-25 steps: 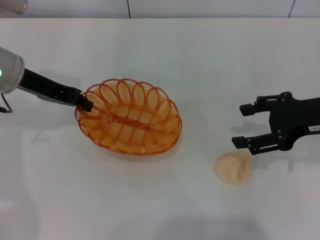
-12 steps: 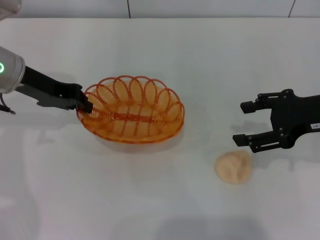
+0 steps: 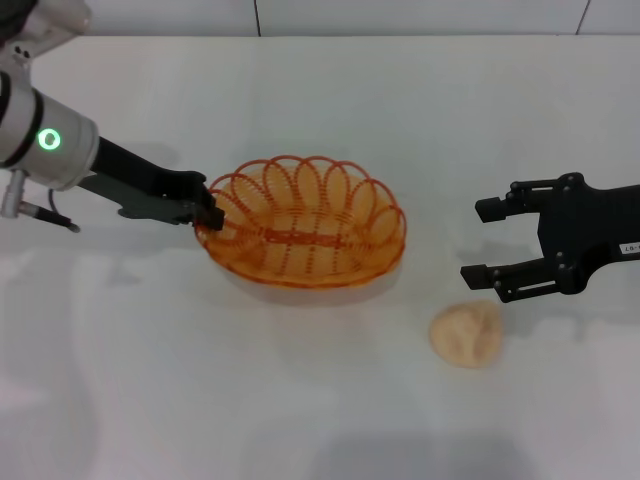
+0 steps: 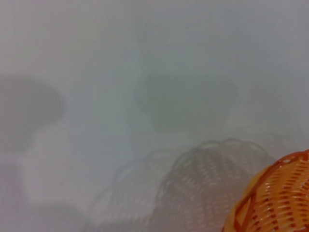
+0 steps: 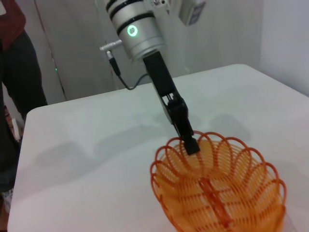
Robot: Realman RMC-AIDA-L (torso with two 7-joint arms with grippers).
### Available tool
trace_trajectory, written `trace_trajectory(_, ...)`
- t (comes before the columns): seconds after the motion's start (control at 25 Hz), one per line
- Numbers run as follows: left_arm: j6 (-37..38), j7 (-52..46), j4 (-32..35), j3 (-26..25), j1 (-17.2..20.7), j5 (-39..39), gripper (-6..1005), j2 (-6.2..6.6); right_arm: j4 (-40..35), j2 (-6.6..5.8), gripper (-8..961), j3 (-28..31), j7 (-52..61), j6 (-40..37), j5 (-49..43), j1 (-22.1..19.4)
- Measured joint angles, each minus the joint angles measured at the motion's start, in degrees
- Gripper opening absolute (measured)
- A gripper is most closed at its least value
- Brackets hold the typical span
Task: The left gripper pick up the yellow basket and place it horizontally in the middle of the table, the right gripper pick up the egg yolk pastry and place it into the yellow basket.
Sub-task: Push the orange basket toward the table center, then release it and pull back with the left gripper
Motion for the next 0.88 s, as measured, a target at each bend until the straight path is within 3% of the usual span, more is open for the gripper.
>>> trace_trajectory(0.44,-3.5,0.3,-2.9,0.1,-0.5,-0.4,83,-1.66,-0.8,0.00,801,0.0,0.0,-1.5,0.1,-0.1)
trace_trajectory(0.88,-6.3,1.4,-5.4,2.4,-1.0,-2.3,83,-1.79,-0.8,0.00,800,-0.1,0.2,-2.4,0.1,-0.3)
